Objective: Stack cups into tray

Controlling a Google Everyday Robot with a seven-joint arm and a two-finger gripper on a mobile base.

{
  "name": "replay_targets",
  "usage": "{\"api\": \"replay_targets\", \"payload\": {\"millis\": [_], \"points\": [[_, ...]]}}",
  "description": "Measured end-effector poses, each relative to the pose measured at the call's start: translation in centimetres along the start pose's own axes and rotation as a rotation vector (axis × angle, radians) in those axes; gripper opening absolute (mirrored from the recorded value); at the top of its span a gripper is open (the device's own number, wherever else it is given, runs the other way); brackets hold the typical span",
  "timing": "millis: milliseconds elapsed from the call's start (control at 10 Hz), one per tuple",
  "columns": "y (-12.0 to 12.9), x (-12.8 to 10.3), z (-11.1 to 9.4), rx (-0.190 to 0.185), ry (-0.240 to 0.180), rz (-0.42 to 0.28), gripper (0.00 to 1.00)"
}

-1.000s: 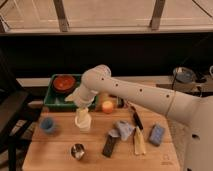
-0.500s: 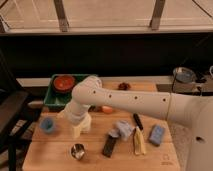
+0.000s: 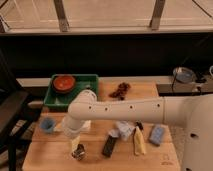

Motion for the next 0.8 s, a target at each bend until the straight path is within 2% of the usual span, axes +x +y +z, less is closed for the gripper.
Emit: {"api": "replay_targets", "payload": {"millis": [600, 800], "points": [[0.6, 3.2, 2.4, -0.003, -0.037, 0.047, 0.76], [0.9, 4.1, 3.7, -0.004, -0.055, 0.067, 0.64]]}}
